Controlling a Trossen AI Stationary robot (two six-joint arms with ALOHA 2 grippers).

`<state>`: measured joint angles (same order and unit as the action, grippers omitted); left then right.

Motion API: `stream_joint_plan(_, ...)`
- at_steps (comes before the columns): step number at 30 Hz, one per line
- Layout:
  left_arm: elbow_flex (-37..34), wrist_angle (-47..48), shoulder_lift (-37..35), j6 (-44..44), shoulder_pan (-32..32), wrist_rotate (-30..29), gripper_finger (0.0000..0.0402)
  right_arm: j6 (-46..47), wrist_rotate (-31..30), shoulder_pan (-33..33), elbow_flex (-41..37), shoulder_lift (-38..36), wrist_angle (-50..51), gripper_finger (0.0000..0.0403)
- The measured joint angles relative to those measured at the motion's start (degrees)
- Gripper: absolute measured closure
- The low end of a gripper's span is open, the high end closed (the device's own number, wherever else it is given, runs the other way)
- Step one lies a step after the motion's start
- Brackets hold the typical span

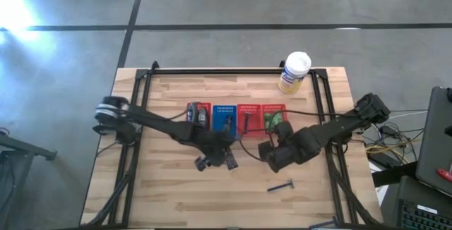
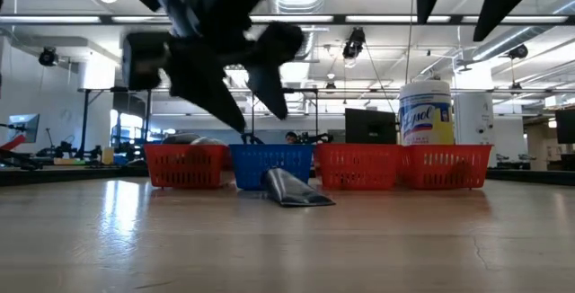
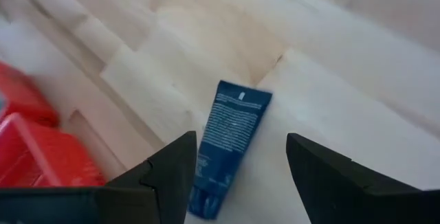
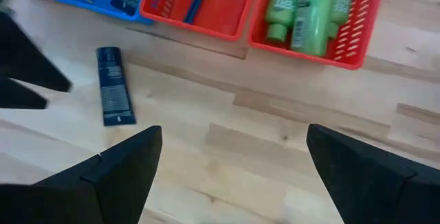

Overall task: Pick & Place Travel size toiletries
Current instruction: Put the blue shaving cream into the blue basket

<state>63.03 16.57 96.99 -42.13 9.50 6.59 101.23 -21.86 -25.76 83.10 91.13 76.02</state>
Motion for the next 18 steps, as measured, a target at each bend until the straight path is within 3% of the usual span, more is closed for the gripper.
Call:
stream_joint_plan(5, 7.9, 5.3, 8.5, -3.6, -1.7, -0.1, 0.0172, -0.9, -1.2, -0.3, -0.5, -0.2, -0.2, 0.0053)
stream_joint_plan(12, 18.4, 20.3, 17.6, -4.7, -4.5, -0.2, 0.0176, -3.2, -1.5, -0.3, -0.5, -0.3, -0.8, 0.0062)
stream_joint_plan(18, 21.2, 24.1, 20.0, -4.4, -5.2, -0.2, 0.0216, -5.0, -2.0, -0.5, -0.4, -0.3, -1.4, 0.0071)
